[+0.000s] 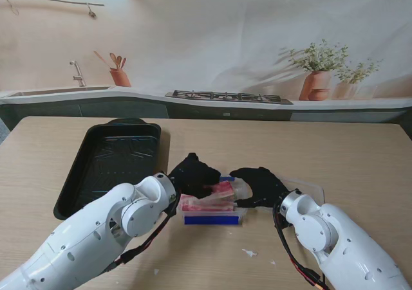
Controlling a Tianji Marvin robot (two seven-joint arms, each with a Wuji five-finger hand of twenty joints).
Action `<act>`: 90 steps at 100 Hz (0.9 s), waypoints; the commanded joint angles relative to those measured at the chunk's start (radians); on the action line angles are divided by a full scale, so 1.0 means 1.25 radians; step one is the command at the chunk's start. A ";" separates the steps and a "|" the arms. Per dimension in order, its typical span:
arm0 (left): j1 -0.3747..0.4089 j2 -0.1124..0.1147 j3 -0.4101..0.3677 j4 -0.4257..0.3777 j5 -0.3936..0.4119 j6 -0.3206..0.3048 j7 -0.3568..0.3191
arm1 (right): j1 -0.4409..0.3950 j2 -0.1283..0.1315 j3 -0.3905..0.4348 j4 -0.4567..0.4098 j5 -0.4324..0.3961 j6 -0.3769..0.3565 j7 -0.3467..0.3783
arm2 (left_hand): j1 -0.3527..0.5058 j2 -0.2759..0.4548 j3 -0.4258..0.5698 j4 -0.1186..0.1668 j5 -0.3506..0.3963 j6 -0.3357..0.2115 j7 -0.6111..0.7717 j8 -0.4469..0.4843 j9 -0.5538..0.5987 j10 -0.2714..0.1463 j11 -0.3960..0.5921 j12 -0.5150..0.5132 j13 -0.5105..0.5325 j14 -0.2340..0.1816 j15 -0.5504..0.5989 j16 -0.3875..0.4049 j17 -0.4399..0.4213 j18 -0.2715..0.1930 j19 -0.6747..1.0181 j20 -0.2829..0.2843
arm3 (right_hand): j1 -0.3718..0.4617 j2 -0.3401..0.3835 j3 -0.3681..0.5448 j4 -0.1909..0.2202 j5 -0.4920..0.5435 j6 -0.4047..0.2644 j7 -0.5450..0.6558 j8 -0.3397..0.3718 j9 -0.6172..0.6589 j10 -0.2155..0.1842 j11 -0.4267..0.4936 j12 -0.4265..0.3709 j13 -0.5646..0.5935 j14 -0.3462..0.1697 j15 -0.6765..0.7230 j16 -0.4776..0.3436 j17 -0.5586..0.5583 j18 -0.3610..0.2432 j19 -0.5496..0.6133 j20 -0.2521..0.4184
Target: Separate the bacon slices onto the tray
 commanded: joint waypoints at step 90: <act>0.141 0.051 -0.355 -0.162 0.066 -0.187 -0.174 | -0.003 -0.006 -0.005 0.001 0.001 0.001 0.008 | 0.052 -0.015 0.071 -0.002 -0.014 -0.010 0.063 0.057 0.016 0.005 0.034 0.053 0.011 0.007 -0.002 0.042 0.055 0.002 0.055 0.023 | -0.001 0.020 0.005 0.034 -0.007 0.012 0.009 0.001 -0.016 0.004 0.014 0.003 -0.022 -0.027 0.000 0.005 -0.002 -0.002 -0.001 0.013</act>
